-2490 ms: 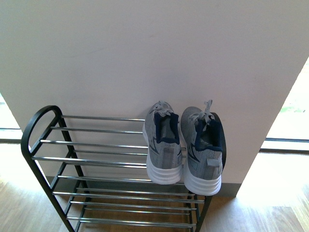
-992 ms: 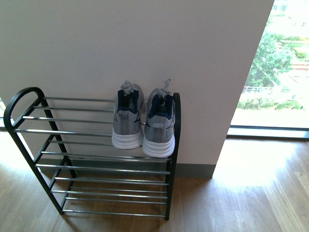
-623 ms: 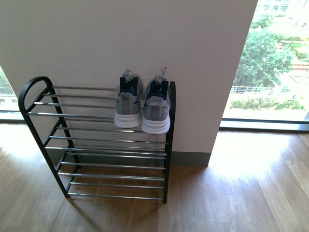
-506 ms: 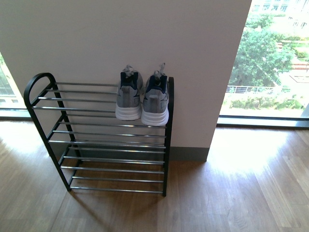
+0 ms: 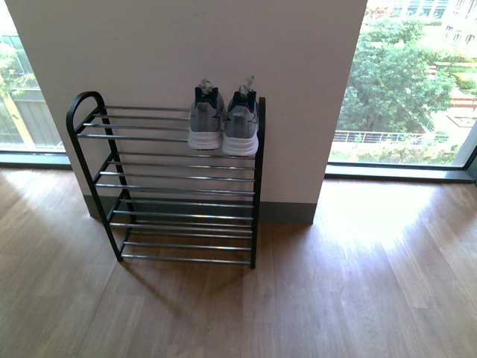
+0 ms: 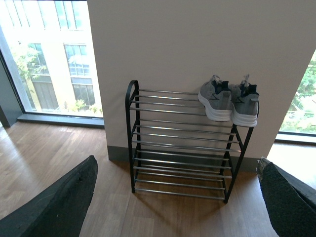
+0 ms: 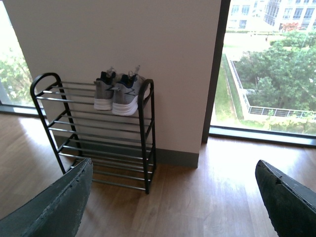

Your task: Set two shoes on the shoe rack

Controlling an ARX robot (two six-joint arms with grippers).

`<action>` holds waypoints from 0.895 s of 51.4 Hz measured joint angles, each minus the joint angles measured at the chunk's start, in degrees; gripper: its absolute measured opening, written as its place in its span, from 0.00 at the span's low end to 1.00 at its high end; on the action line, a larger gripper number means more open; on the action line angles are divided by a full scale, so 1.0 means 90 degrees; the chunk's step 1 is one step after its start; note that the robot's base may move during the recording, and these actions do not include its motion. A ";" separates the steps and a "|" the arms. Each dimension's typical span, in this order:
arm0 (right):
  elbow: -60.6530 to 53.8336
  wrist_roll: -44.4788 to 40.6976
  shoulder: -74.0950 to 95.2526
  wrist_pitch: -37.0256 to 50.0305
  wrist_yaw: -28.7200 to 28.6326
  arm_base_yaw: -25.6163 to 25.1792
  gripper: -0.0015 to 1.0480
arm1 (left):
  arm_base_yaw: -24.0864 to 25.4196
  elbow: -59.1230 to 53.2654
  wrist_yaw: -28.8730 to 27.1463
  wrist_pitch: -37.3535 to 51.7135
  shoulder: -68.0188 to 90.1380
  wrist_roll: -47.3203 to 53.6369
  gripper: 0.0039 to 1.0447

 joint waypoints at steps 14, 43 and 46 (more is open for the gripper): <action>0.0000 0.0000 0.0002 0.0000 -0.0002 0.0000 0.91 | 0.0000 0.0000 0.0000 0.0000 0.0000 0.0000 0.91; 0.0000 0.0000 -0.0002 -0.0005 0.0000 0.0000 0.91 | 0.0000 0.0000 0.0000 -0.0002 0.0000 0.0000 0.91; 0.0000 0.0000 -0.0002 -0.0005 -0.0002 0.0000 0.91 | 0.0002 0.0000 0.0000 -0.0002 0.0000 0.0000 0.91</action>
